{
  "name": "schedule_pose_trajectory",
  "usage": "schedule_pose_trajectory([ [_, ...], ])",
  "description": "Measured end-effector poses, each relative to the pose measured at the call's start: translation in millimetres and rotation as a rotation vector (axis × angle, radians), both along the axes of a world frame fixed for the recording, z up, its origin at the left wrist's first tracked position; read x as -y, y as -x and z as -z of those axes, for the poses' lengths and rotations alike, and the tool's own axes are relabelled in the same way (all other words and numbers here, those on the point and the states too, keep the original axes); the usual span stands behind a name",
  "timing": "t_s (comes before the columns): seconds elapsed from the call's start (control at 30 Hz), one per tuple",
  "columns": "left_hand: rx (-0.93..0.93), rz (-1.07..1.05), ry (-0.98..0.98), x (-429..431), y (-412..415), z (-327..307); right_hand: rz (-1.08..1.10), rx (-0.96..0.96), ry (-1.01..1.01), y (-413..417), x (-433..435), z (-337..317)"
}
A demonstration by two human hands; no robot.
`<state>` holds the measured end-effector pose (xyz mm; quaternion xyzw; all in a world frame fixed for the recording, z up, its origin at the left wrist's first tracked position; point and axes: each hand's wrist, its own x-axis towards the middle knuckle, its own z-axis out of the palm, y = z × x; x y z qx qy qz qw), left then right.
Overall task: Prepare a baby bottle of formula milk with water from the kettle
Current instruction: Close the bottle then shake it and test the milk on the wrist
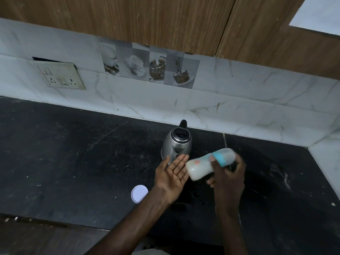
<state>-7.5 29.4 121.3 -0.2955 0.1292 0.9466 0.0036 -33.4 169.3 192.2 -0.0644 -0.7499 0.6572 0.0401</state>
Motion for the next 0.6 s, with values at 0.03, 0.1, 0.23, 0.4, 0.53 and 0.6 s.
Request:
schedule_pose_trajectory([
  [0.03, 0.000, 0.006, 0.008, -1, 0, 0, 0.064, 0.003, 0.053, 3, -2, -1],
  [0.1, 0.012, 0.007, 0.009, -4, 1, 0, 0.054, 0.007, 0.047, 2, -2, 1],
  [0.23, -0.006, 0.011, -0.037, -11, 7, -2, -0.179, -0.011, -0.126, -6, -5, 3],
  [0.4, -0.014, 0.005, 0.033, -12, 8, -8, 0.037, -0.003, 0.034, 3, -9, 5],
  [0.53, -0.014, 0.005, -0.043, -13, 11, -3, -0.199, 0.014, -0.115, -13, 0, 10],
  [0.6, -0.020, 0.004, -0.047, -16, 12, -3, -0.134, -0.006, -0.095, -13, -2, 9],
])
